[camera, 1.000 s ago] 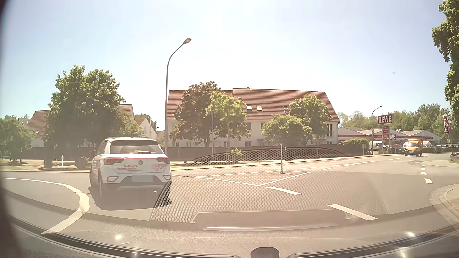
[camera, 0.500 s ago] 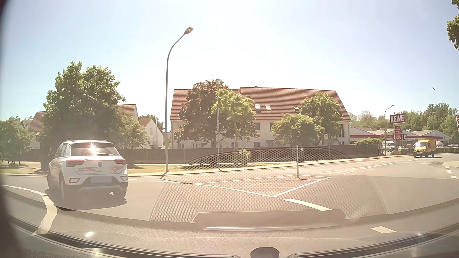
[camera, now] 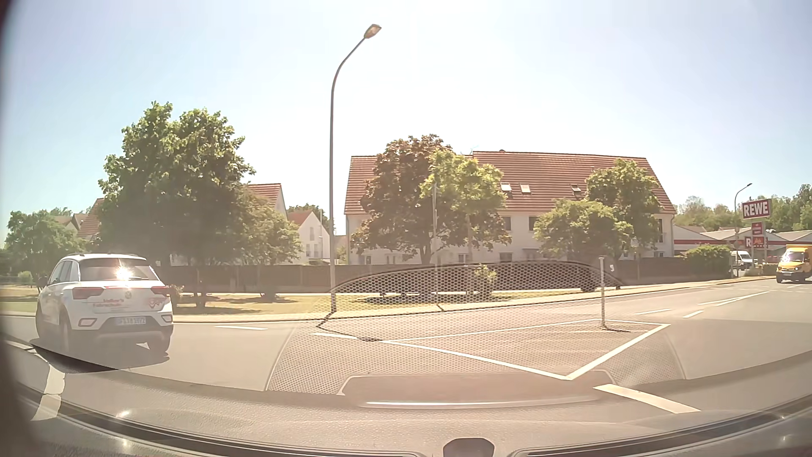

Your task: Follow the waypoints while adhering to traffic rules and regulations

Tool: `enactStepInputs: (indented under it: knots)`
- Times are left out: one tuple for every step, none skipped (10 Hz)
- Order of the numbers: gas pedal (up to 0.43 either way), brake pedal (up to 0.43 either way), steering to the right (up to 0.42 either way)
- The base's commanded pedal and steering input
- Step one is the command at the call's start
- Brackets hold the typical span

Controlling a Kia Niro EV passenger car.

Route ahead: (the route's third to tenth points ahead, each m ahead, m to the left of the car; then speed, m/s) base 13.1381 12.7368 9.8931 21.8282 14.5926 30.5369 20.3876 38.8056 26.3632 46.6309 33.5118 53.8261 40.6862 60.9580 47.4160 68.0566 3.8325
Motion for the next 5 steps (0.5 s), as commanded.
enactStepInputs:
  knots:
    - [0.008, 0.03, -0.313]
    - [0.008, 0.03, -0.333]
    - [0.02, 0.03, -0.346]
    - [0.02, 0.03, -0.352]
    - [0.02, 0.03, -0.361]
